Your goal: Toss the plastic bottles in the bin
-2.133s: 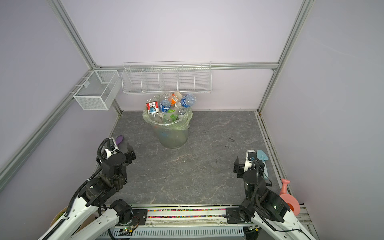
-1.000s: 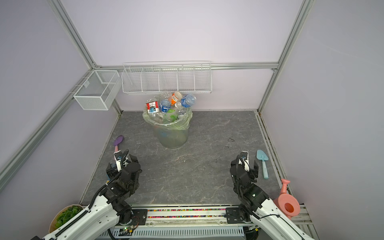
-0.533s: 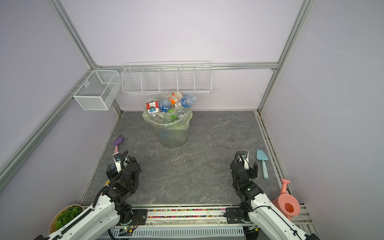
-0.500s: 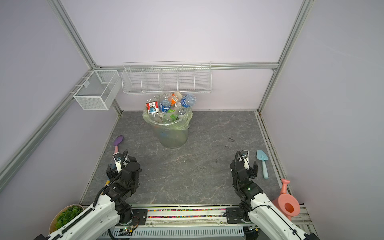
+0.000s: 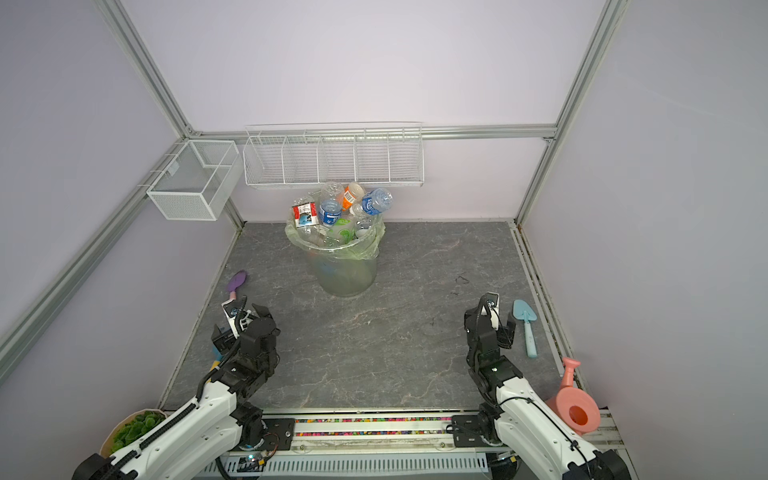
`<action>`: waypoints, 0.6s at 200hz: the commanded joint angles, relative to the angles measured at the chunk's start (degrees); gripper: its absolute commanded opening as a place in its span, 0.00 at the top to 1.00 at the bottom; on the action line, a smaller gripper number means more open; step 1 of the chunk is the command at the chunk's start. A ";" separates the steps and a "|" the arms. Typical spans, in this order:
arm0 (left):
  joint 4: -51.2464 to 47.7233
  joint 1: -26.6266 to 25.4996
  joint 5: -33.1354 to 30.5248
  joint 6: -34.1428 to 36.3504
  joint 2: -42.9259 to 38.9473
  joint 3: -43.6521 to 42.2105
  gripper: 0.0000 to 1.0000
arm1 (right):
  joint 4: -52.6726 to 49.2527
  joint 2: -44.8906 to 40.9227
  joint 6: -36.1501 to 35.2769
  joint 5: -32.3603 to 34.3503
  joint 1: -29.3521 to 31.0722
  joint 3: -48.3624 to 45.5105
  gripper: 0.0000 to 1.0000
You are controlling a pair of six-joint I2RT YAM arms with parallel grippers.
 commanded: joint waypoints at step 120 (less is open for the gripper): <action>21.63 6.64 4.11 4.52 12.01 -0.62 0.03 | 28.42 16.02 -7.49 -3.72 -3.56 -1.55 0.11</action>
